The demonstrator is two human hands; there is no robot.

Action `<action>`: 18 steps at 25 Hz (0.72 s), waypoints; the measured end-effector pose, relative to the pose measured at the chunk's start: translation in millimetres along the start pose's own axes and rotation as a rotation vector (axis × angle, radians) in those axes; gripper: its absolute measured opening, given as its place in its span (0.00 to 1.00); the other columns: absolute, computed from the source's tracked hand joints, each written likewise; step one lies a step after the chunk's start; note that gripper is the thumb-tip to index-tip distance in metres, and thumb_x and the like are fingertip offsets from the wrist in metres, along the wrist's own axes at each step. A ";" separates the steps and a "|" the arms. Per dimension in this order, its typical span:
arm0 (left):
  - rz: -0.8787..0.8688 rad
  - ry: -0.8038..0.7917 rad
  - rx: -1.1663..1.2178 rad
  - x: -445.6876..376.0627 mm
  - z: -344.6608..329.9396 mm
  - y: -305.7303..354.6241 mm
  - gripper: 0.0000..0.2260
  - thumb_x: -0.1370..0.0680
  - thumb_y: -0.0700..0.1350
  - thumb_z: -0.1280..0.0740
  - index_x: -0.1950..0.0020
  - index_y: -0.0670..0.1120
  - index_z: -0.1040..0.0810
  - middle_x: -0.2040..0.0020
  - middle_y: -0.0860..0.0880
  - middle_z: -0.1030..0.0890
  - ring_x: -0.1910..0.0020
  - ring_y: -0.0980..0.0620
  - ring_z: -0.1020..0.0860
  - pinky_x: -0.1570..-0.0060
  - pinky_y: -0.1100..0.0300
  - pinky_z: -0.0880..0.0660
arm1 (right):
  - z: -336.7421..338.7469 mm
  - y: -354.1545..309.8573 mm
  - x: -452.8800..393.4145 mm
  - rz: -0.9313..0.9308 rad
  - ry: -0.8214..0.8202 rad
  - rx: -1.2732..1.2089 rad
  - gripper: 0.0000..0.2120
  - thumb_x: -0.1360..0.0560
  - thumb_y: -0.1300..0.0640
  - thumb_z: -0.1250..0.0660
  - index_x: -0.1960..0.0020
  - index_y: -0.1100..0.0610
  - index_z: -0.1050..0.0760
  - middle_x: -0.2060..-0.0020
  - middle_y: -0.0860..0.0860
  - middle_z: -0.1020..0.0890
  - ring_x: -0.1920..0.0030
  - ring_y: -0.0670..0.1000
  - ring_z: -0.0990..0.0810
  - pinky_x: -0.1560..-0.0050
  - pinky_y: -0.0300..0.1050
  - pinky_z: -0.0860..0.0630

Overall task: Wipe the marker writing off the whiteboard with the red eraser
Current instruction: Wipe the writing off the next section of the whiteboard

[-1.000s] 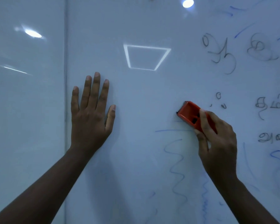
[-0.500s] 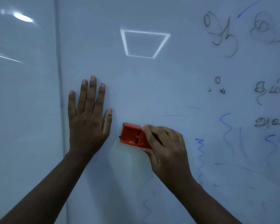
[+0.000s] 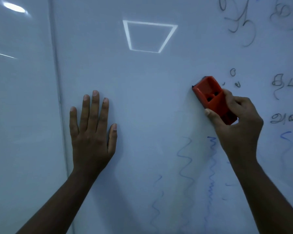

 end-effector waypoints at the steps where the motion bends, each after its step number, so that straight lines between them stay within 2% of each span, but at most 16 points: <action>1: 0.005 0.000 0.000 3.0 -0.4 1.1 0.28 0.12 0.49 0.43 0.14 0.41 0.44 0.14 0.38 0.44 0.14 0.40 0.47 0.17 0.35 0.49 | -2.9 -3.2 1.1 -0.002 0.010 -0.007 0.29 0.26 0.50 0.21 0.27 0.54 0.23 0.46 0.53 0.21 0.46 0.57 0.21 0.46 0.56 0.20; 4: 0.014 -0.001 0.001 9.3 -1.7 4.0 0.28 0.12 0.49 0.44 0.14 0.41 0.44 0.14 0.38 0.44 0.14 0.39 0.47 0.18 0.35 0.49 | -23.8 -31.4 14.1 0.080 -0.015 -0.012 0.28 0.29 0.51 0.22 0.30 0.55 0.21 0.49 0.53 0.21 0.49 0.58 0.22 0.48 0.56 0.22; 9: 0.017 -0.015 0.007 20.5 -3.8 4.9 0.28 0.12 0.50 0.44 0.14 0.40 0.43 0.14 0.38 0.44 0.14 0.39 0.46 0.17 0.35 0.50 | -55.4 -76.7 85.5 0.323 -0.213 0.069 0.28 0.31 0.50 0.23 0.31 0.54 0.20 0.48 0.50 0.21 0.52 0.55 0.25 0.56 0.55 0.24; 11: 0.009 -0.016 0.007 26.5 -3.4 4.9 0.28 0.13 0.50 0.44 0.14 0.40 0.42 0.14 0.38 0.44 0.14 0.39 0.46 0.17 0.35 0.49 | -53.0 -77.4 86.7 0.354 -0.251 0.095 0.28 0.29 0.48 0.24 0.31 0.53 0.21 0.48 0.49 0.21 0.52 0.54 0.24 0.57 0.54 0.23; 14: -0.013 -0.014 0.013 33.6 -2.9 3.3 0.28 0.13 0.49 0.42 0.15 0.40 0.41 0.15 0.38 0.42 0.15 0.38 0.44 0.18 0.34 0.47 | -39.4 -65.6 55.8 0.252 -0.222 0.078 0.28 0.29 0.46 0.25 0.31 0.51 0.20 0.49 0.49 0.21 0.51 0.55 0.23 0.55 0.53 0.21; 18: -0.006 -0.013 0.007 43.4 -3.8 3.9 0.28 0.13 0.50 0.43 0.14 0.41 0.42 0.14 0.38 0.43 0.15 0.38 0.44 0.18 0.35 0.48 | -9.2 -18.4 24.8 -0.016 -0.107 -0.026 0.26 0.25 0.45 0.25 0.30 0.51 0.21 0.50 0.50 0.22 0.51 0.54 0.21 0.52 0.58 0.19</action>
Point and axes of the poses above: each hand's wrist, its own x-axis away from the middle knuckle, its own z-axis out of the back of the hand, y = z × x, the point moved 3 cm from there along -x, towards the middle knuckle
